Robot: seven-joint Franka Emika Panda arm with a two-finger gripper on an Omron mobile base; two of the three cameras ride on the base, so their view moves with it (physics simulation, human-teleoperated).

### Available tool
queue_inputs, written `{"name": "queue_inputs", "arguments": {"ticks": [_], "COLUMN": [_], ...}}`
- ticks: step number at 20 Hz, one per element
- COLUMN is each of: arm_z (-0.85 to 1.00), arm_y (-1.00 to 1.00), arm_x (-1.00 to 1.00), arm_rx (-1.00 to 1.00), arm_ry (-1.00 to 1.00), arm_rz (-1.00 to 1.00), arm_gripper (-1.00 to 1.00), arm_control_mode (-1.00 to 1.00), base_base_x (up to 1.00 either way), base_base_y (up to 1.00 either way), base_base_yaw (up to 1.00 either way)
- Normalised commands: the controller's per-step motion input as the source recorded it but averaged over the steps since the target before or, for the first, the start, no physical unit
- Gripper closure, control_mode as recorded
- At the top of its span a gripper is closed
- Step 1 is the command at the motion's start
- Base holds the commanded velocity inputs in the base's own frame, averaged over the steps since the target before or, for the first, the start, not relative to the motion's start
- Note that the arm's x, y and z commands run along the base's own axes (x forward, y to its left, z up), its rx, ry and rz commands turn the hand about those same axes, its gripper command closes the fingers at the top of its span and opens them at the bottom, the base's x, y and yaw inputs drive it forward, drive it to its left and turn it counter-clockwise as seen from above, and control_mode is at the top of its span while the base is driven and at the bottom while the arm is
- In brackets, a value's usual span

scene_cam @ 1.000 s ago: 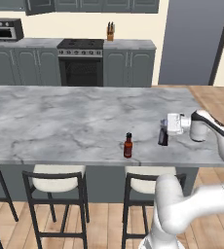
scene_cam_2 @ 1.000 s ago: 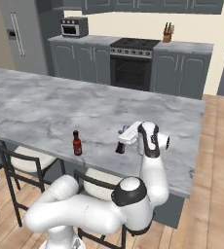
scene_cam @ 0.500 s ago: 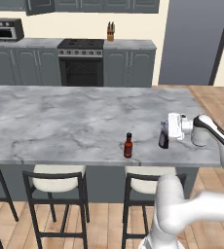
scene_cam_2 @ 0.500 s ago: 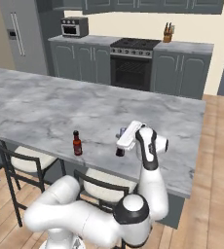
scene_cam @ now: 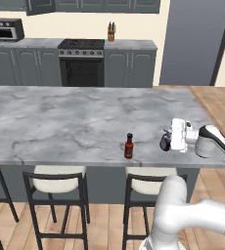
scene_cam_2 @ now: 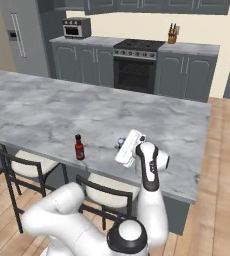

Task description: The dining table condiment station is running low on condiment bottle. Refill the condiment station by opening the cabinet and taking the condiment bottle from the cabinet and placing it on the dining table.

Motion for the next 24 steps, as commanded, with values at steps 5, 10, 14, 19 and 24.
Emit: {"name": "queue_inputs", "arguments": {"ticks": [5,10,14,19,24], "arm_z": [-0.02,0.00,0.07,0.37,0.67], "arm_y": [0.02,-0.07,-0.20,-0.11,0.00], "arm_x": [0.17,0.19,0.02,-0.06,-0.11], "arm_rx": [-0.02,0.00,0.00,0.00,-0.07], "arm_ry": [0.07,0.05,0.00,0.00,0.00], "arm_rz": [0.00,0.00,0.01,0.00,0.00], "arm_gripper": [-1.00,-1.00,-1.00,-1.00,-1.00], "arm_control_mode": [-1.00,-1.00,-1.00,-1.00,-1.00], "base_base_x": [0.00,0.00,0.00,0.00,0.00], "base_base_y": [0.00,0.00,0.00,0.00,0.00], "base_base_yaw": [0.00,0.00,0.00,0.00,0.00]}}
